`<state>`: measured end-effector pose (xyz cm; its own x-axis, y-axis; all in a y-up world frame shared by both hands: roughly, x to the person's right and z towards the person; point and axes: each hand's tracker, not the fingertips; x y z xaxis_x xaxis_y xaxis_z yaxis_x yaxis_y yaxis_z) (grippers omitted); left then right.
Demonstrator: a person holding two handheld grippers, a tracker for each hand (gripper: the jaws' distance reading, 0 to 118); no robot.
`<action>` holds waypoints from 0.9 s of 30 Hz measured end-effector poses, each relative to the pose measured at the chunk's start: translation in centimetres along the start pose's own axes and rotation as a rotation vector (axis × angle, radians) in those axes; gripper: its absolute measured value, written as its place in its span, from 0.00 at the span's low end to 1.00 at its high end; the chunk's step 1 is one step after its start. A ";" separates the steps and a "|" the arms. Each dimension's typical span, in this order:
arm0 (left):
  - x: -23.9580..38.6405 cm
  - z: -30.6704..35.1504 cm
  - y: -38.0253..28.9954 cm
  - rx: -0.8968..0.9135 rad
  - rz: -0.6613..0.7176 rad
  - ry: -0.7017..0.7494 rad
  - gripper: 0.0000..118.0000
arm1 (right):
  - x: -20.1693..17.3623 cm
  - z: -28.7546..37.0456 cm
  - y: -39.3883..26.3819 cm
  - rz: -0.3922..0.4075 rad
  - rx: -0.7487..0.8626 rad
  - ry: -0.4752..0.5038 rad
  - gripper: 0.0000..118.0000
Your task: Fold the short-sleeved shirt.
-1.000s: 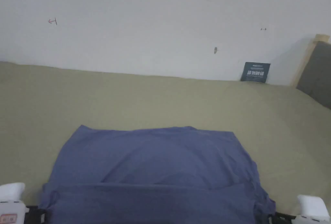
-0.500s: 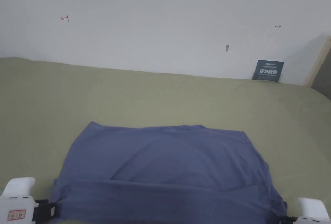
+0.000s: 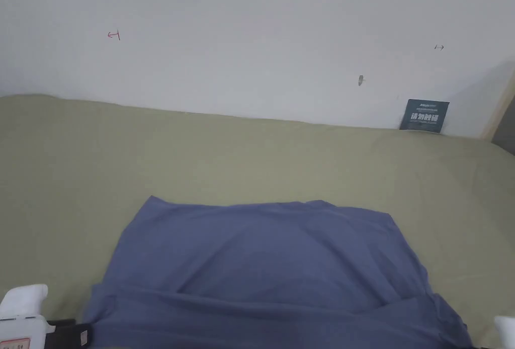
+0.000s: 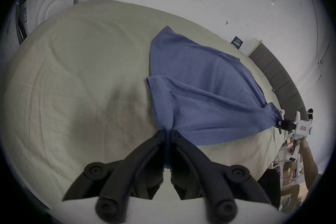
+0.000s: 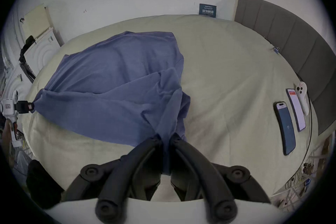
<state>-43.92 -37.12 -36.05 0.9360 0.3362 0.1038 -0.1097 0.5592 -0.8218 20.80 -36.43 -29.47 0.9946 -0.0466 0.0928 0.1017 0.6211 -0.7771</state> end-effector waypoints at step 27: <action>-0.4 4.0 0.3 0.067 0.030 -0.046 0.82 | 0.7 2.6 0.0 0.011 -0.007 0.021 0.76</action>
<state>-45.68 -34.09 -34.10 0.9157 0.3872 0.1072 -0.1605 0.5971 -0.7860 21.46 -34.43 -27.80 0.9958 -0.0562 0.0718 0.0912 0.6162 -0.7823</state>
